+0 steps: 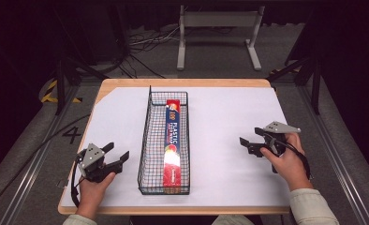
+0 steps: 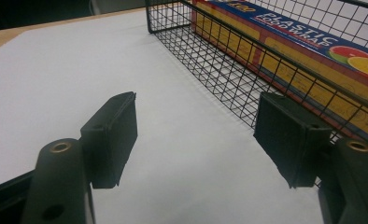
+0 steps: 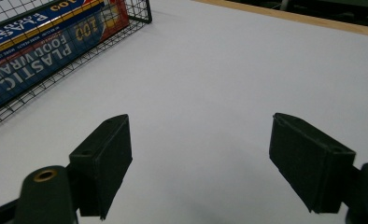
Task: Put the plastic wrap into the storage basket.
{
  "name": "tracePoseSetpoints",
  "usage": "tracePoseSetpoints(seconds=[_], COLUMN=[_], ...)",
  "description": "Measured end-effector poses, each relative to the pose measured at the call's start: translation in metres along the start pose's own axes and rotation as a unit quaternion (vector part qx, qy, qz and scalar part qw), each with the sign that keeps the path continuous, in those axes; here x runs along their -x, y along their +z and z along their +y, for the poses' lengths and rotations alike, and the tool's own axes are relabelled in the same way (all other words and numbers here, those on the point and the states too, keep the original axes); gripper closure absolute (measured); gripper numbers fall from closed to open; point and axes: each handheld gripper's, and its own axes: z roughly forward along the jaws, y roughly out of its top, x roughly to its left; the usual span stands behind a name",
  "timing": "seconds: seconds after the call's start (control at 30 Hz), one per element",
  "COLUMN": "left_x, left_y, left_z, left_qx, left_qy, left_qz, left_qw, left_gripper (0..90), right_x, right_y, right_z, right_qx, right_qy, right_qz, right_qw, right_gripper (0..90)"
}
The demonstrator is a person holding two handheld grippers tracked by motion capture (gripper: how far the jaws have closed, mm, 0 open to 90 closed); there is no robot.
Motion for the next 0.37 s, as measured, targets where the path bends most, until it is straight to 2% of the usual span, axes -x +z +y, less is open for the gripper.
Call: tracePoseSetpoints(seconds=[0.13,0.37], left_x=[-0.001,-0.001], left_y=[0.001,0.0], left_z=[0.0,0.0], left_qx=[-0.002,-0.001], left_qy=[-0.002,-0.001], left_qz=[0.0,0.0], left_qw=[1.0,1.0], left_gripper=[30.3,29.4], right_x=[0.002,0.004], right_y=[-0.003,-0.006], right_z=[-0.012,-0.025], right_qx=[0.003,-0.004], right_qy=[-0.001,0.005], right_qz=[0.011,0.012], right_qw=[0.9999,0.9999], right_gripper=[21.5,20.6])
